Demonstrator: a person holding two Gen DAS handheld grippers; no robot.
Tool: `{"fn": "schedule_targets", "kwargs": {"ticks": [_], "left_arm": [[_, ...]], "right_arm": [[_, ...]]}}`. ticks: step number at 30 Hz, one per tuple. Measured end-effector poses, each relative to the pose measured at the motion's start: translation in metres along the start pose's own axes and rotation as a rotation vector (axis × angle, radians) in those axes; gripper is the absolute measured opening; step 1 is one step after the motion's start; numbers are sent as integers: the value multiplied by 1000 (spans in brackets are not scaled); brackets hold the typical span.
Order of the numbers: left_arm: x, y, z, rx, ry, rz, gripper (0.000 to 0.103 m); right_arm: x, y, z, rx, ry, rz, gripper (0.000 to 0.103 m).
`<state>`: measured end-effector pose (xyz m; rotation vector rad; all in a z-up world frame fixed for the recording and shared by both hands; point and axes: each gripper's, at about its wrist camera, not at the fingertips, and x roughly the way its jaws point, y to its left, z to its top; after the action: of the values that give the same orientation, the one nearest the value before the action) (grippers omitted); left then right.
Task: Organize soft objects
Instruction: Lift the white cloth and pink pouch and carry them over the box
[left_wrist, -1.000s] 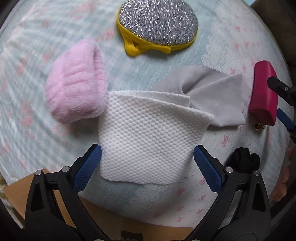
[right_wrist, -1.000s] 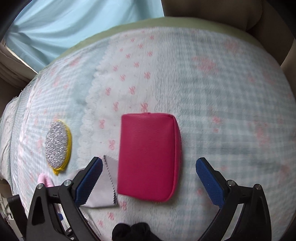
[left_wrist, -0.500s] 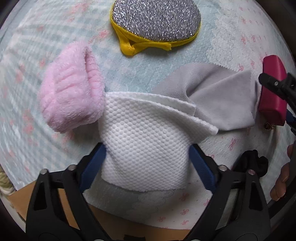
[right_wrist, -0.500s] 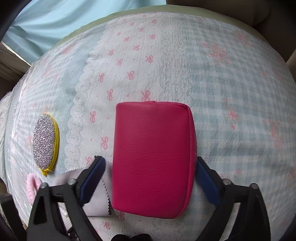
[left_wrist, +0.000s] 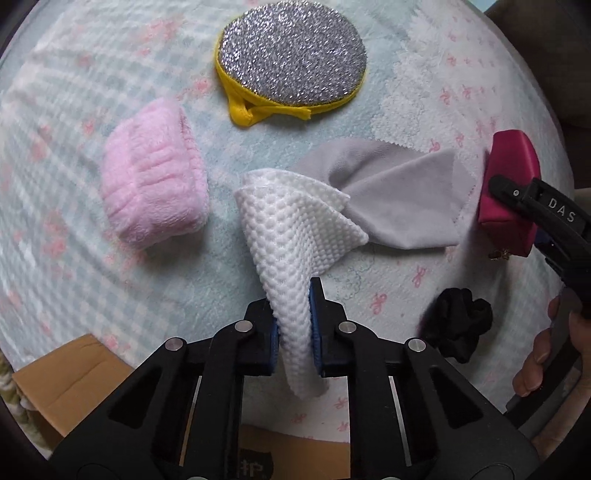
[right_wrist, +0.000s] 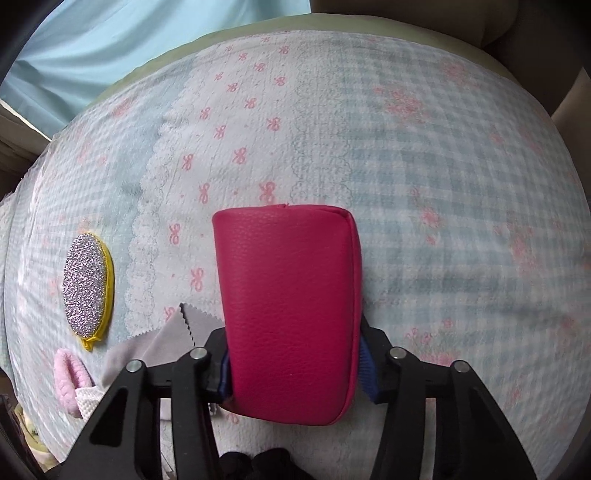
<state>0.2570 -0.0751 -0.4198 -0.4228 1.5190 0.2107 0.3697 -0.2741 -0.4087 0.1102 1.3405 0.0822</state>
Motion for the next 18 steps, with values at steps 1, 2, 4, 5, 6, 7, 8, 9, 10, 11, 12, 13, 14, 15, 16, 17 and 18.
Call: {"fn": "schedule_targets", "kwargs": {"ticks": [1,2,4,5,6,7,8,9,10,11,12,13,14,15,16,17,18], "left_arm": [[-4,-2,-1,6,-8,-5,11],[-7,-3,-1,11,-13,-8,11],[-17,-5,-2,25,-30,-15,10],[-24,-4,-1,34,-40,-20,10],[-29,-5,0,39,-47,-24,10],[-34,-6,0,41,-55,-30,10],[-41,-6,0,44,-67,-37,10],[-46,-3,-3,48,-76,-40,10],[-53,-1,-3,50,-86,-45,10],[-64,-6,1,52,-98,-50,10],[-71,-7,1,54,-106,-55,10],[-77,-9,-4,56,-116,-61,9],[-84,-5,-1,62,-129,-67,10],[-90,-5,-5,68,-139,-69,10],[-98,-5,-7,75,-149,-72,10],[-109,-5,-11,81,-163,-77,10],[-118,-6,-13,84,-174,-83,10]], "right_arm": [[-3,-1,-2,2,-1,0,46],[-6,-3,-3,4,-4,1,46],[-16,-7,-7,7,-12,4,45],[-21,-8,-8,8,-16,5,44],[-27,-10,-9,8,-23,5,44],[-30,-9,-11,8,-30,6,44],[-36,-9,-14,8,-38,8,44],[-41,-9,-15,8,-45,9,44],[-48,-8,-17,8,-54,9,44],[-54,-7,-17,8,-63,10,44],[-60,-6,-19,9,-71,12,44],[-69,-4,-19,11,-81,15,44],[-77,-3,-21,13,-88,18,44],[-88,-2,-24,16,-97,22,44],[-96,-2,-26,21,-105,25,44],[-107,-2,-28,26,-111,30,43],[-118,-2,-31,32,-119,34,43]]}}
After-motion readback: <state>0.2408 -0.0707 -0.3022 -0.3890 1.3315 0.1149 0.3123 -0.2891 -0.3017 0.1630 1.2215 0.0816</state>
